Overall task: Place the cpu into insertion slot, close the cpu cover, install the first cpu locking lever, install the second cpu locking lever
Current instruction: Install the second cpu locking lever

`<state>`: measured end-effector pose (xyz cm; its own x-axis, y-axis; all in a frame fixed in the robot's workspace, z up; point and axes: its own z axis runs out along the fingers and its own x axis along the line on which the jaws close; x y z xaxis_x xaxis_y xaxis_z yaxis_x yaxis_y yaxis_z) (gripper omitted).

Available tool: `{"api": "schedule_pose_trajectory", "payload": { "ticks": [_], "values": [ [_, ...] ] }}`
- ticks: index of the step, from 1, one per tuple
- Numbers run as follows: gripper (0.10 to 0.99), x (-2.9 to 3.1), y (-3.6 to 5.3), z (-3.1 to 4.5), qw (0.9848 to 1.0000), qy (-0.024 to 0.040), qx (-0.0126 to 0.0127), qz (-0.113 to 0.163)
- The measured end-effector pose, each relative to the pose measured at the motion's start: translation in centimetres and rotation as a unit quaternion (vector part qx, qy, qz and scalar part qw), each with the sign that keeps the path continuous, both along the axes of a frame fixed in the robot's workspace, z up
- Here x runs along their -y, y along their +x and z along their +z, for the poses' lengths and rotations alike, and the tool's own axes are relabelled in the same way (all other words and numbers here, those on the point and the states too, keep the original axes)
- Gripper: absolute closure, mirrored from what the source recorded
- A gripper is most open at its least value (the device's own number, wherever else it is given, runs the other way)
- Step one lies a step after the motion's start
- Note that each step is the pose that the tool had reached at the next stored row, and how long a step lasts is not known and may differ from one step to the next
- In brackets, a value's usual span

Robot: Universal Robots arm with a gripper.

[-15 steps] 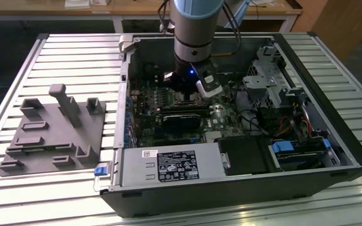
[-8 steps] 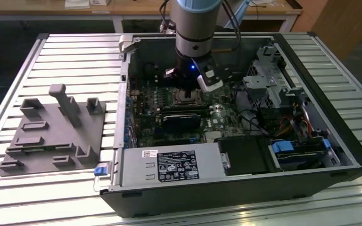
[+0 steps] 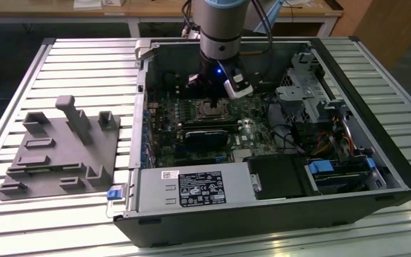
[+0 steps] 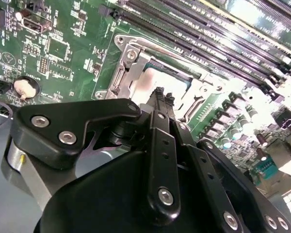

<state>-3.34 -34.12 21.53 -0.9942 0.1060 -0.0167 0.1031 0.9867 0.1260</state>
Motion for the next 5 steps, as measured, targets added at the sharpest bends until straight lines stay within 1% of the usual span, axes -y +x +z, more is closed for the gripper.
{"api": "schedule_pose_trajectory", "payload": {
  "ticks": [5],
  "values": [
    [0.980,-0.01,-0.01,0.00,1.0000,-0.0006,0.0000,0.000]
  ]
}}
